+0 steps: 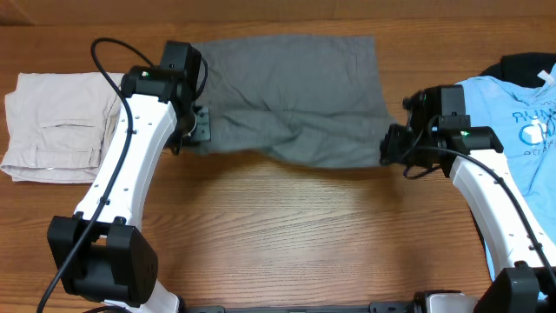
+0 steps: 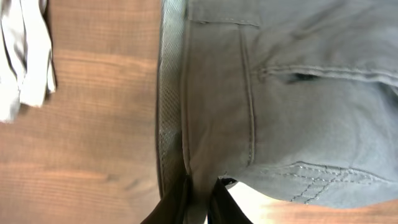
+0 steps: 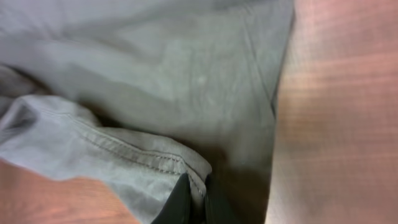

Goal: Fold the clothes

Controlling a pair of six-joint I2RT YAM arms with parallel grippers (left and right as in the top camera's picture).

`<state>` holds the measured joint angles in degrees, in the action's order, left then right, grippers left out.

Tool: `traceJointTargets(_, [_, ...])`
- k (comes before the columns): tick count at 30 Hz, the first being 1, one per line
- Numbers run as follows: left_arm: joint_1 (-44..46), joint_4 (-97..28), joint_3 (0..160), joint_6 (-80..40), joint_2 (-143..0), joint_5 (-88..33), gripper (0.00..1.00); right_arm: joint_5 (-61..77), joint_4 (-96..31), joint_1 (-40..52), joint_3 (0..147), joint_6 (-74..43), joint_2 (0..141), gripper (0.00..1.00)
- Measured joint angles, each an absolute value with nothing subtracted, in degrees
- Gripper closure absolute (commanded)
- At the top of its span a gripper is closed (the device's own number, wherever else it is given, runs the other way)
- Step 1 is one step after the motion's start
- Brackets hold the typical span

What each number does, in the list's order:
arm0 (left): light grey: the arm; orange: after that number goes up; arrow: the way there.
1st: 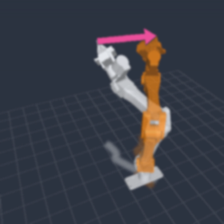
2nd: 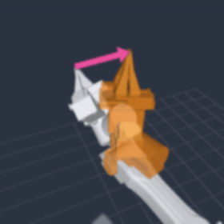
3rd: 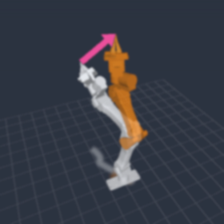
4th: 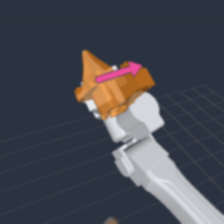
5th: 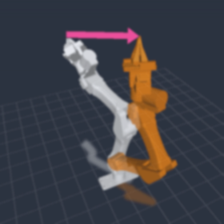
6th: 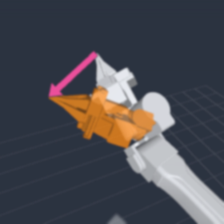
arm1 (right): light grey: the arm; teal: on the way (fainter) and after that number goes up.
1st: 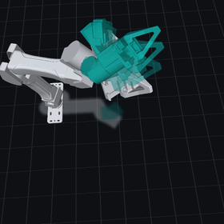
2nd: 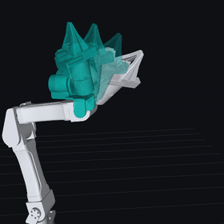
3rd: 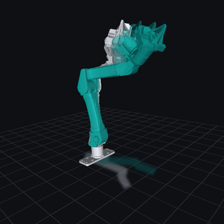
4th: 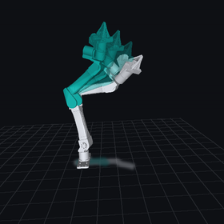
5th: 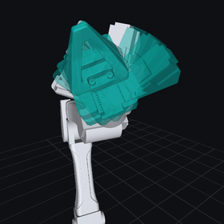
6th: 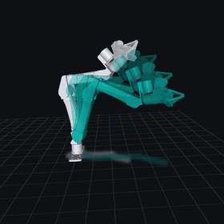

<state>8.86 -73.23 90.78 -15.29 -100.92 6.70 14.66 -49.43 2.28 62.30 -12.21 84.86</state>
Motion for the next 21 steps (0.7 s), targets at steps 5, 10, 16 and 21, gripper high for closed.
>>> traceJointTargets(5, [8.86,-75.64,87.94,-16.67,-100.92,6.7,0.88,13.41,-57.54,2.28,62.3,-12.03,84.86,0.96])
traceJointTargets(10, [8.86,-74.76,82.41,-18.11,-100.95,6.66,0.88,11.07,-62.87,2.28,62.3,-12.27,84.84,0.96])
traceJointTargets(16, [8.86,-72.05,75.16,-18.55,-100.95,6.63,0.87,9.82,-67.64,2.28,62.3,-13.47,84.86,0.96])
traceJointTargets(21, [8.86,-72.64,73.45,-18.55,-100.95,6.5,0.85,8.73,-68.82,2.28,62.17,-14.72,84.86,0.75])
